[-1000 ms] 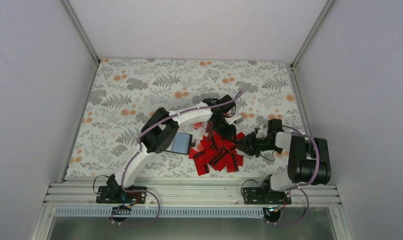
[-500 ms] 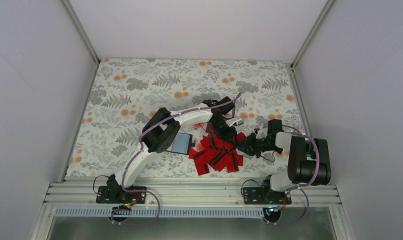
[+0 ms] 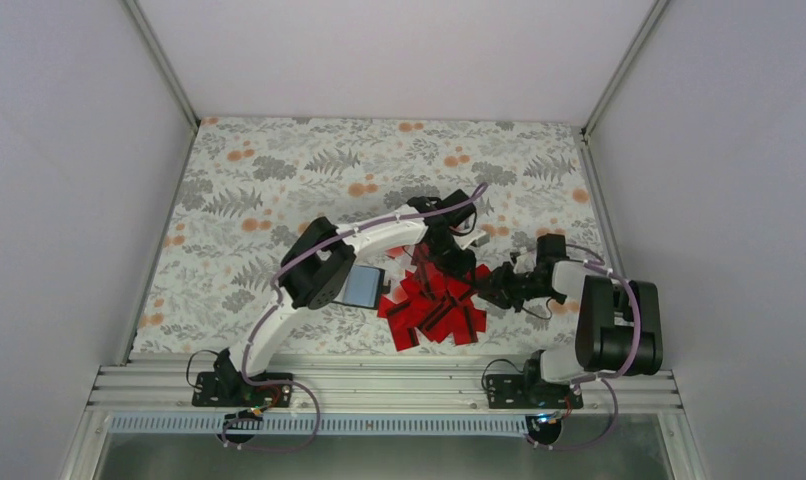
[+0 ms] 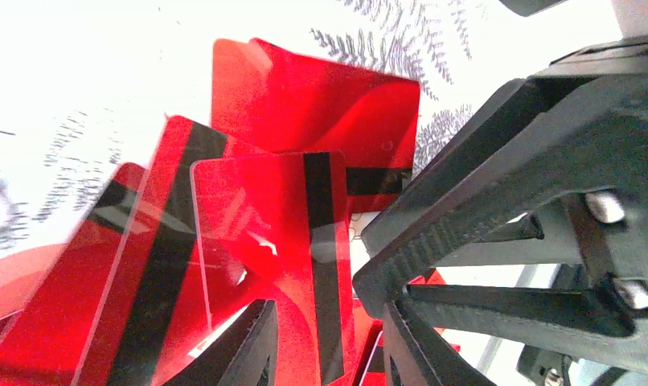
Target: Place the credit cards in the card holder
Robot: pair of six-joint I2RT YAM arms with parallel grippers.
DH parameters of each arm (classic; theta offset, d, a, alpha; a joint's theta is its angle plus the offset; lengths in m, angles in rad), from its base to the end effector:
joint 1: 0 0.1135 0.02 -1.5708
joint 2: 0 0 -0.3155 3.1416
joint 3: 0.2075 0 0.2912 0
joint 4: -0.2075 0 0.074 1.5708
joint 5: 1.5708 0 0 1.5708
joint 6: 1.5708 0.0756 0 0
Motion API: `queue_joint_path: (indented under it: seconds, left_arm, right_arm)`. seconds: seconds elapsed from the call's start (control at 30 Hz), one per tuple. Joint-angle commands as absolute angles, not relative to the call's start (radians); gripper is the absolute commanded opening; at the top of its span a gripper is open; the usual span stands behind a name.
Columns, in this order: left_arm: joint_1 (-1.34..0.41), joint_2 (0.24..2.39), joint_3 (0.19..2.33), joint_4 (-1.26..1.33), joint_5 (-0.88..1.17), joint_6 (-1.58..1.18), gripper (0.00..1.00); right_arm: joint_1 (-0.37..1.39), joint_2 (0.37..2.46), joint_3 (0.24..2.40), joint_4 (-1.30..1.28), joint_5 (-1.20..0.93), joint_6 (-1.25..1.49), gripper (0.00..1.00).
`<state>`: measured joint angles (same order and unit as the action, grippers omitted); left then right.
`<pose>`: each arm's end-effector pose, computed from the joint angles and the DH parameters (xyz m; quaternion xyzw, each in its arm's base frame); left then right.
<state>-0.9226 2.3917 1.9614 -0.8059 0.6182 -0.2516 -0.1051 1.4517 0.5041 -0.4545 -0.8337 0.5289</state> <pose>0.3149 -0.4883 0.1361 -0.3571 -0.8703 0.3376 0.0341 0.2232 0.0327 0.1073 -0.2516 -0.8764 -0.4106 0.0095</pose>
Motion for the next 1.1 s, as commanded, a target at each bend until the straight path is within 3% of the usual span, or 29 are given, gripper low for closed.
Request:
queue_joint_path:
  seconds: [0.0,0.27,0.7,1.07]
  left_arm:
    - [-0.934,2.297,1.983,-0.833,0.445,-0.266,0.35]
    - [-0.943,2.332,1.989,-0.886,0.323,-0.233,0.36]
    - [-0.993,2.465,2.063,-0.934,0.405,-0.204,0.37]
    - [-0.987,2.448,1.982,-0.873,0.515,-0.233,0.36]
  right_arm:
    - [-0.101,1.440,0.534,-0.471,-0.820,0.513,0.29]
    - [-0.101,1.491,0.547,-0.484,-0.798,0.505,0.31]
    - [-0.100,1.537,0.543,-0.457,-0.788,0.503,0.34]
    - [-0.098,1.568,0.499,-0.349,-0.874,0.520,0.31]
